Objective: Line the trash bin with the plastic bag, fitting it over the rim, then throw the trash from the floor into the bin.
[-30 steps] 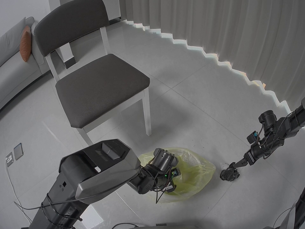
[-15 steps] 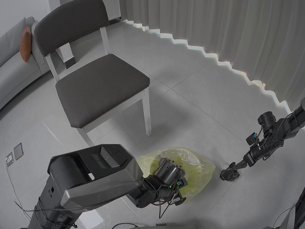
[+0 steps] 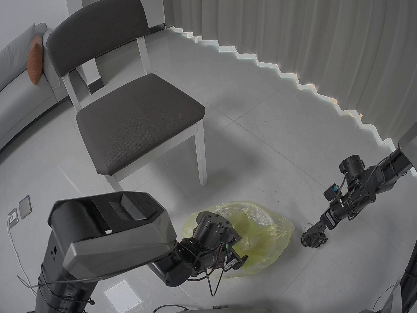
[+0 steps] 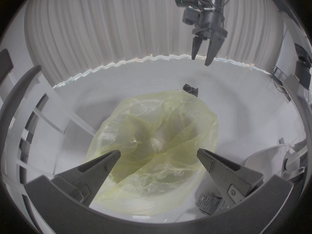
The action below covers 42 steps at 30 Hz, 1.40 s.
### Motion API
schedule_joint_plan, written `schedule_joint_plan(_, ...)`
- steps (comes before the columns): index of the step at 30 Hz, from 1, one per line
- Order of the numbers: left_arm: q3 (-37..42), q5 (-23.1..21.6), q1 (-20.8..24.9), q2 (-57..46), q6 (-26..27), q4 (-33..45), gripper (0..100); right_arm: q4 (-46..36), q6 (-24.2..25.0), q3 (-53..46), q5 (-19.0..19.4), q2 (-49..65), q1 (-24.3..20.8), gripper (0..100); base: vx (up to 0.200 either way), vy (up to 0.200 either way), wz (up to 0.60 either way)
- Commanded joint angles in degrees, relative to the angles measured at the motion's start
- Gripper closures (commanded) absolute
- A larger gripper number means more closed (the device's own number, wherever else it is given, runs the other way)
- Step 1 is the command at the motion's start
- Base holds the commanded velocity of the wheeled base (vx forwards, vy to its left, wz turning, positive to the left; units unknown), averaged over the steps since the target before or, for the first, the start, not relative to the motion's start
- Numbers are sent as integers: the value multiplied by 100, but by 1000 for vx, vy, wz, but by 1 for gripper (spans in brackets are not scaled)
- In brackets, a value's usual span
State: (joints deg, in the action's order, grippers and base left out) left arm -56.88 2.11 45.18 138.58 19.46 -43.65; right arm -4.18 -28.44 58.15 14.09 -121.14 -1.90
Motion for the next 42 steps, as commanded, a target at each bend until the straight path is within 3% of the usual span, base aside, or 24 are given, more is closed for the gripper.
schedule_joint_plan(1, 494, 123, -194, -481, -170, -135, 0, 119, 32, 584, -91, -771, -214, 0, 0, 0, 0)
schedule_joint_plan(7, 1074, 176, -730, -824, -460, -609, 0, 313, 163, 1260, -117, -1465, -267, 0, 0, 0, 0)
schedule_joint_plan(11, 1452, 193, -1336, -921, -451, -1189, 0, 471, 304, 1585, -100, -1791, -284, 0, 0, 0, 0)
schedule_joint_plan(19, 1487, 193, -1951, -894, -460, -1303, 0, 462, 313, 2122, -100, -2186, -434, 0, 0, 0, 0)
schedule_joint_plan(32, 1171, 202, -2057, -297, -443, -1286, 0, 286, 295, 2842, -126, -2784, -513, 0, 0, 0, 0)
schedule_joint_plan(35, 1048, 211, -2057, -59, -399, -1260, 0, -426, 260, 3422, -126, -2933, -601, 0, 0, 0, 0)
schedule_joint_plan(39, 1021, 211, -2057, -33, -390, -1251, 0, -478, 260, 3484, -126, -2951, -610, 0, 0, 0, 0)
schedule_joint_plan(42, 309, 237, -2136, 398, -355, -855, 0, -804, 251, 3906, -126, -3091, -715, 0, 0, 0, 0)
